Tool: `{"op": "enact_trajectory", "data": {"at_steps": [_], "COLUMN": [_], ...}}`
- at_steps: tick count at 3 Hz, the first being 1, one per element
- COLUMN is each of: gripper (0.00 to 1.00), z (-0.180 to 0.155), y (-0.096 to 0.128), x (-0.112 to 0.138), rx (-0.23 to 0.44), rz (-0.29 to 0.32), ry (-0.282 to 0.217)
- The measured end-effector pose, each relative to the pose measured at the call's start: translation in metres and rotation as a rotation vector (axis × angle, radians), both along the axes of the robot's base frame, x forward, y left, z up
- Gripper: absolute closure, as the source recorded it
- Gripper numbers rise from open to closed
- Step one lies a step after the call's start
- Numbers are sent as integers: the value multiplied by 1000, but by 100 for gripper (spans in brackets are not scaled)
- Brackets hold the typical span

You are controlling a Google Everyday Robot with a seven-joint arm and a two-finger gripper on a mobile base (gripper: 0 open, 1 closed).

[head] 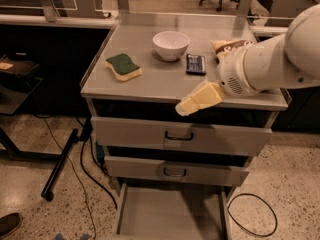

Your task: Place sponge into bottom drawer

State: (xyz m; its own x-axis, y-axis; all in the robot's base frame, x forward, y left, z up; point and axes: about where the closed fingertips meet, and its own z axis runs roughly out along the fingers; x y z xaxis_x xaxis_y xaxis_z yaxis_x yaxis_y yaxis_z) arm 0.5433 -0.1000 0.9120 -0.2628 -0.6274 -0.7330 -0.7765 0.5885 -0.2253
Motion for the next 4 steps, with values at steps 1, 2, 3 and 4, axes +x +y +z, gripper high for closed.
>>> {"op": "enact_trajectory", "data": {"at_steps": [1,2,3,4], "gripper": [0,0,0,0], "z": [-21,-28,-20,-24], "y": [22,38,40,44], "x": [24,58,61,59], "rx": [74,140,154,166], "rz": [-80,-145,-154,-151], "ry": [-22,-65,-86,-83]}}
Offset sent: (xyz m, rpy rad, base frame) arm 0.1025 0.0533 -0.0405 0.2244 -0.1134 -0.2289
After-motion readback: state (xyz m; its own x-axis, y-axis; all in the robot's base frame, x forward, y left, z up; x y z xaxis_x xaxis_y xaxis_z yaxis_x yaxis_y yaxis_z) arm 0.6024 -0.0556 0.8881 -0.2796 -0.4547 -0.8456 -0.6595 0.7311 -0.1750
